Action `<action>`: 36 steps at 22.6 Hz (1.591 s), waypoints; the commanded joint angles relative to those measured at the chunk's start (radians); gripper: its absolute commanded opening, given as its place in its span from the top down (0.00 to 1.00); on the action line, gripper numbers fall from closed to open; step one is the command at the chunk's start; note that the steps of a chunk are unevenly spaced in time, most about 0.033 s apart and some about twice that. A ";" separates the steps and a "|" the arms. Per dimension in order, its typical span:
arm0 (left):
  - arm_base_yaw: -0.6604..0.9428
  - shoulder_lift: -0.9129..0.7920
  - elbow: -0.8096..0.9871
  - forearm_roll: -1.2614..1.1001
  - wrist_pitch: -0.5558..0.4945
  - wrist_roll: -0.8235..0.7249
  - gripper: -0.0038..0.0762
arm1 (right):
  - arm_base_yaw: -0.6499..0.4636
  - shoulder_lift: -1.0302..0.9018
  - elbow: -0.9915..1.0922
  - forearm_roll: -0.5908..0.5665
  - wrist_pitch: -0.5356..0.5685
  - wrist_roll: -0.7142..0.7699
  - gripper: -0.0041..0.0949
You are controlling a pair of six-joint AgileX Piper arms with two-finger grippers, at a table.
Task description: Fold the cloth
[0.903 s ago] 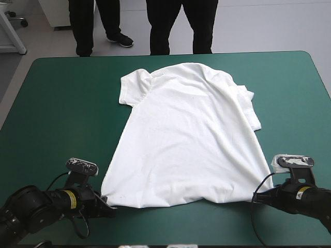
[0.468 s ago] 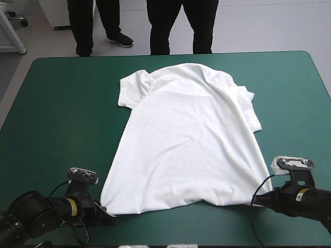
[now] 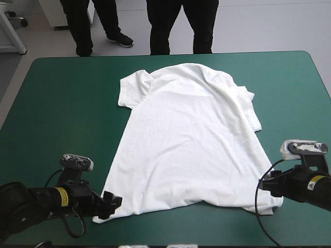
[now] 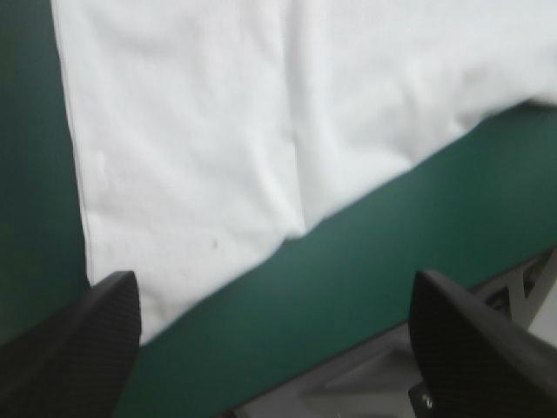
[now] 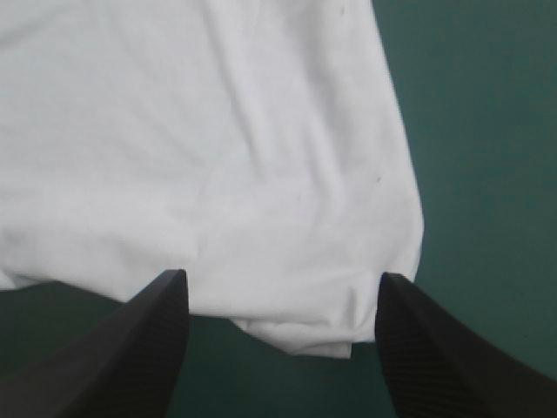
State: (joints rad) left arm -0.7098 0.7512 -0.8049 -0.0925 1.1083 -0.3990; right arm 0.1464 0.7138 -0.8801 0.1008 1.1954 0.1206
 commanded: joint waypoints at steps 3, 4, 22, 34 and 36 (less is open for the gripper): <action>-0.008 -0.003 -0.266 0.142 0.011 -0.025 0.29 | -0.007 0.008 -0.228 -0.050 0.052 0.015 0.38; -0.008 0.002 -0.315 0.184 0.029 -0.023 0.29 | -0.007 0.008 -0.267 -0.050 0.052 0.017 0.38; 0.185 0.639 -0.677 0.188 0.084 0.174 0.35 | -0.007 0.084 -0.319 -0.076 0.043 0.017 0.38; 0.303 0.991 -0.861 0.139 0.172 0.323 0.35 | -0.007 0.084 -0.319 -0.111 0.029 0.017 0.38; 0.303 1.028 -0.870 0.139 0.159 0.325 0.35 | -0.007 0.084 -0.319 -0.111 0.032 0.024 0.38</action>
State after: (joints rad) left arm -0.4071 1.7854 -1.6290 0.0442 1.2343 -0.0788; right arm 0.1464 0.7950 -1.1688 0.0000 1.2530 0.1408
